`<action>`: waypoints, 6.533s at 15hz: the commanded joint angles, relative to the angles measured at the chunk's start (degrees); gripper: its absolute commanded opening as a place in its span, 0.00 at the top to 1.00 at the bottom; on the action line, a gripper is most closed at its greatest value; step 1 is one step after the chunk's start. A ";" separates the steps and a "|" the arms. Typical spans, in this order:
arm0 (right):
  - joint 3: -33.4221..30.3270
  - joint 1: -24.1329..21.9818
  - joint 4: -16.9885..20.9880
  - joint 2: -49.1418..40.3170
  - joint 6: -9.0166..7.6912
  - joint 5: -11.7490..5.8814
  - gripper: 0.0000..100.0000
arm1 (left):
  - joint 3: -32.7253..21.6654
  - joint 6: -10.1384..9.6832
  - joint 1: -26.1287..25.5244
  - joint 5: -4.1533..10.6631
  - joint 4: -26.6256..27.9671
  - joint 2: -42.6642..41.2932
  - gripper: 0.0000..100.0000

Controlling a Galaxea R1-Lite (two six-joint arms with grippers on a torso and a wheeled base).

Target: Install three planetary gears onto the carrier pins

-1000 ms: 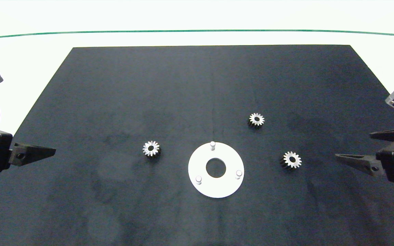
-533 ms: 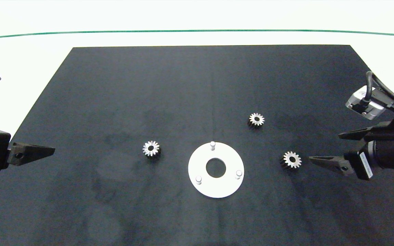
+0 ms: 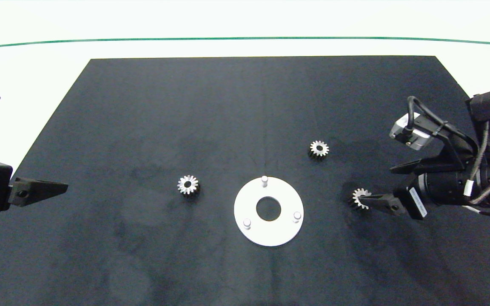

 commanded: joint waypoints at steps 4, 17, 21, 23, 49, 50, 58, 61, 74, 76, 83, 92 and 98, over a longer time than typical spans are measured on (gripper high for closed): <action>-2.71 4.18 0.21 4.96 -0.13 -0.74 0.00 | -0.08 0.13 0.02 0.03 0.12 -0.65 0.00; -5.17 5.41 0.48 10.05 -0.40 -4.34 0.00 | -0.08 0.13 0.02 0.03 0.12 -1.09 0.00; -4.64 5.41 0.65 9.70 -0.57 -4.52 0.00 | -0.08 0.13 0.02 0.03 0.12 -1.09 0.00; -4.20 5.15 0.74 9.44 -0.66 -4.69 0.00 | -0.08 0.13 0.02 0.03 0.12 -1.18 0.00; -1.92 1.99 1.18 9.53 -0.57 -5.66 0.24 | -0.08 0.13 0.11 0.03 0.12 -1.62 0.00; -1.92 2.07 1.18 9.61 -0.57 -5.66 0.27 | -0.17 0.13 0.11 0.03 0.12 -1.62 0.00; -1.92 2.51 1.27 9.79 -0.57 -5.66 0.42 | -0.17 0.13 0.37 0.03 0.12 -1.88 0.00; -1.83 2.51 1.36 9.79 -0.66 -5.75 0.48 | -0.25 0.13 0.28 0.03 0.12 -1.88 0.00; -1.21 3.30 1.36 9.88 -0.66 -5.66 0.75 | -0.25 0.13 0.28 0.03 0.12 -2.23 0.00; -1.21 3.57 1.36 9.79 -0.57 -5.66 0.78 | -0.17 0.13 0.19 0.03 0.12 -2.23 0.00; -0.86 3.66 1.18 9.70 -0.57 -5.75 0.93 | -0.17 0.13 0.11 0.03 0.12 -2.23 0.00; -0.86 7.96 1.44 3.46 -0.57 -6.01 1.00 | -0.08 0.13 0.11 0.03 0.12 -2.23 0.00; -4.38 15.43 1.71 1.97 -0.66 -9.44 1.00 | -0.08 0.13 0.28 0.03 0.12 -1.97 0.00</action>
